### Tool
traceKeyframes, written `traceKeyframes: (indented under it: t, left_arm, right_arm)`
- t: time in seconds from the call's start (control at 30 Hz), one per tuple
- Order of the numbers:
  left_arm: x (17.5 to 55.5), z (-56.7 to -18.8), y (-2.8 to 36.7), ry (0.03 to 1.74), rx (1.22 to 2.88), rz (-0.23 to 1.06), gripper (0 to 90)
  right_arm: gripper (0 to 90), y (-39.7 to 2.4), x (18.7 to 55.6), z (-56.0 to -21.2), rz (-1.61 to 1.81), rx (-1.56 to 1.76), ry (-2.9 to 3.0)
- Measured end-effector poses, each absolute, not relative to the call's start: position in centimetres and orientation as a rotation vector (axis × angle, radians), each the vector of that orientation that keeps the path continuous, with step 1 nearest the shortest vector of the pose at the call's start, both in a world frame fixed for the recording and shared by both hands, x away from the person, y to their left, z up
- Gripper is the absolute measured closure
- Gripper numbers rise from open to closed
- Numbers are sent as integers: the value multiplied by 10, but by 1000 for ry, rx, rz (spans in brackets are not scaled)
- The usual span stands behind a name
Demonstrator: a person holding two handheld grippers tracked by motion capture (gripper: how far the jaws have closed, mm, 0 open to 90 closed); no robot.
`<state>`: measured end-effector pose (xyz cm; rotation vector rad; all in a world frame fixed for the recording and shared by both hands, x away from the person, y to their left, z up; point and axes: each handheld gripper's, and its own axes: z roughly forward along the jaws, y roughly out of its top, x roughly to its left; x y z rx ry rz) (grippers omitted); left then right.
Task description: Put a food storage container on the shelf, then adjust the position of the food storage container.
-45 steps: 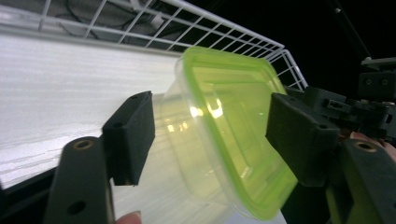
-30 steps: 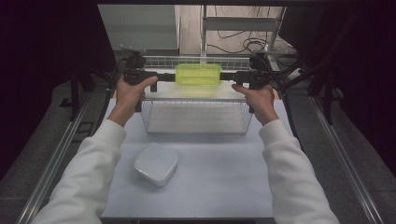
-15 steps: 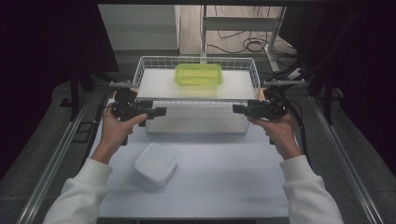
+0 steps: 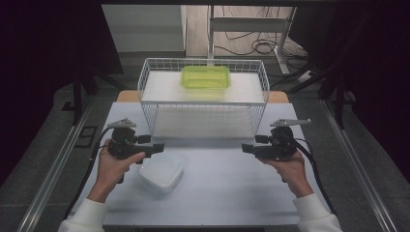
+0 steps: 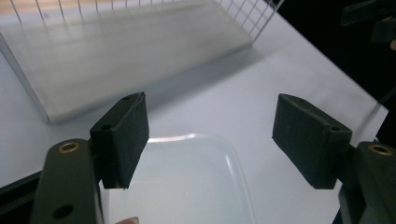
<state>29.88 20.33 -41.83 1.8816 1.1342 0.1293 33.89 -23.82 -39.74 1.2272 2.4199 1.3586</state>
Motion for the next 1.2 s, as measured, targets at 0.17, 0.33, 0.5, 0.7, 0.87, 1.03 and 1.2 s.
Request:
traceKeyframes:
  t: [0.17,0.33,0.5,0.7,0.87,1.03,1.2]
  left_arm:
    - [295,-431,204,1147,1913,115,259]
    - [292,-443,202,1155,1934,98,256]
    - [293,-450,198,1160,1955,95,253]
    - [295,-452,199,1177,1955,108,250]
    - [296,-455,199,1187,1952,107,251]
    - [296,-457,203,1202,1952,114,255]
    - [296,-458,210,1222,1945,126,260]
  right_arm:
    - [255,-240,327,-414,1355,1237,2435]
    - [256,-240,322,-427,1307,1243,2468]
    - [256,-243,317,-430,1263,1240,2475]
    - [256,-248,314,-437,1246,1274,2475]
    - [255,-247,315,-443,1201,1269,2495]
    - [255,-245,318,-446,1196,1273,2503]
    - [255,-241,320,-451,1180,1286,2525]
